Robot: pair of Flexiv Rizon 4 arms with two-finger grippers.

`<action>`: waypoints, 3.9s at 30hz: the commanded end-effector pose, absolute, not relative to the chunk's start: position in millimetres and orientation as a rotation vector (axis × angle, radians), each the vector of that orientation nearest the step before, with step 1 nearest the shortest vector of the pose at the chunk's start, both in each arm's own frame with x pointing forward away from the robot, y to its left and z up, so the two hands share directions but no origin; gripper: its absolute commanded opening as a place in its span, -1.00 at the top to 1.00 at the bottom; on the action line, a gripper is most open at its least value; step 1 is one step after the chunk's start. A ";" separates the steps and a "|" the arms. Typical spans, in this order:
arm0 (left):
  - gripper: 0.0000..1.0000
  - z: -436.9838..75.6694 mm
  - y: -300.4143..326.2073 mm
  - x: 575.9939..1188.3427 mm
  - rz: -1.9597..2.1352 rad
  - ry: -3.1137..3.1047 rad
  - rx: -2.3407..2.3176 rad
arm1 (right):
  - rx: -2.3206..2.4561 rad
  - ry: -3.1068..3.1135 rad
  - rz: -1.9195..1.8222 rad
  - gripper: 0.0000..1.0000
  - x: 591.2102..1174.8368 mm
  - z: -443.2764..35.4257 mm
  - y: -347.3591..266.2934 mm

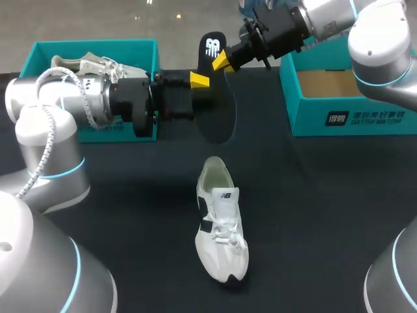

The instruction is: Take the shoe out of the shoebox, open the shoe tongue, remove and reinsert the insole, then place the shoe into the shoebox

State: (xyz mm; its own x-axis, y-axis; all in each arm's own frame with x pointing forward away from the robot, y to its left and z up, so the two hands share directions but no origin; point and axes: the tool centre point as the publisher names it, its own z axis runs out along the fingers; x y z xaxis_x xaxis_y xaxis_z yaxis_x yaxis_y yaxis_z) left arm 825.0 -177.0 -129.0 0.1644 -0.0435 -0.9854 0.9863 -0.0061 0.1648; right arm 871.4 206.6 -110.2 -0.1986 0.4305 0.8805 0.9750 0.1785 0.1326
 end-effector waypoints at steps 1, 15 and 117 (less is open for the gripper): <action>1.00 -129.6 -177.5 825.3 -1.120 1.049 1.260 | -1.337 -1.742 -0.972 1.00 872.1 -110.3 208.4; 1.00 -130.6 -176.9 824.8 -1.138 1.054 1.266 | -1.332 -1.735 -0.988 1.00 871.3 -112.6 209.6; 1.00 -154.4 -176.1 755.0 -2.228 1.902 0.450 | -1.641 -2.659 -0.580 -1.00 763.3 26.2 173.3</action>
